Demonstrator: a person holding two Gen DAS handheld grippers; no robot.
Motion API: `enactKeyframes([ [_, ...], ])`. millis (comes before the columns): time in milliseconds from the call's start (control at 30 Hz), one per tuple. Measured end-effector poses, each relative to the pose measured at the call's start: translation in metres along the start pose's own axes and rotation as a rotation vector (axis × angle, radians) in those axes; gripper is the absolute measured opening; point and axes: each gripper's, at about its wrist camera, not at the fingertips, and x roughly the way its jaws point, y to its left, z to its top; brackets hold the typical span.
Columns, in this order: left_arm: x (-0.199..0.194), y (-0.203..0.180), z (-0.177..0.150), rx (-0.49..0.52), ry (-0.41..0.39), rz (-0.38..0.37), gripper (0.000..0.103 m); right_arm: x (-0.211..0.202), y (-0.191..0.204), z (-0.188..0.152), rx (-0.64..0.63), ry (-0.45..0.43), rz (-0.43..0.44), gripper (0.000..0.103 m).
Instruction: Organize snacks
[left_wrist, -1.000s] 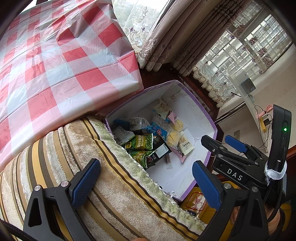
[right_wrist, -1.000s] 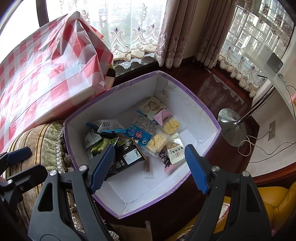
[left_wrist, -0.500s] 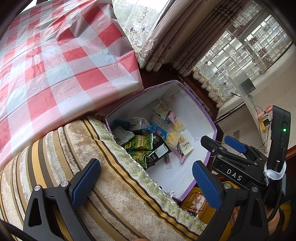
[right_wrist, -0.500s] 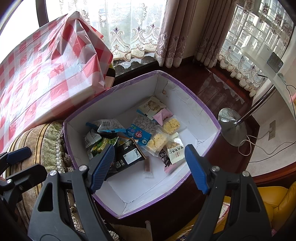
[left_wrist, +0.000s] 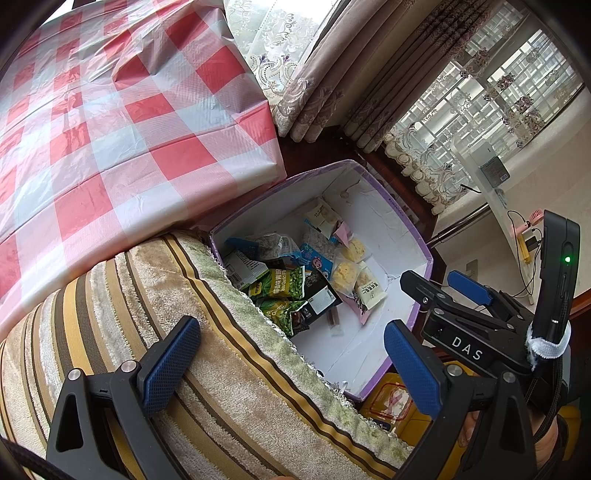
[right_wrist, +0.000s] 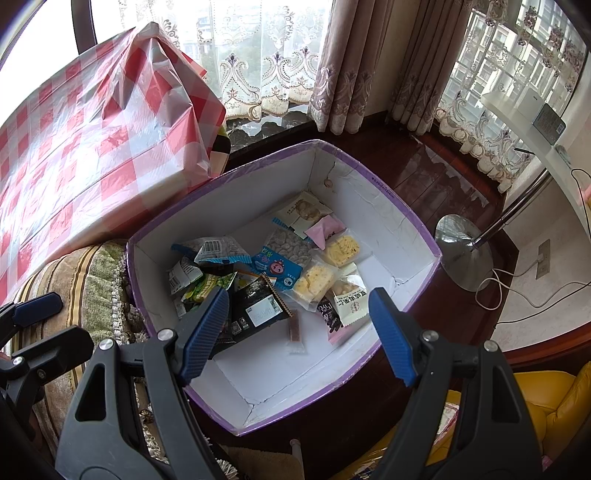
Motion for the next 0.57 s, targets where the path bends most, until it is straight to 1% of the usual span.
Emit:
enactKeyframes([
  [400, 0.000, -0.003, 0.000, 0.005, 0.000, 0.000, 0.102, 0.002, -0.002, -0.003, 0.010, 0.002, 0.002, 0.080],
  [567, 0.003, -0.011, 0.001, 0.039, -0.006, 0.016, 0.103, 0.003, -0.001, -0.005, 0.023, 0.012, 0.010, 0.080],
])
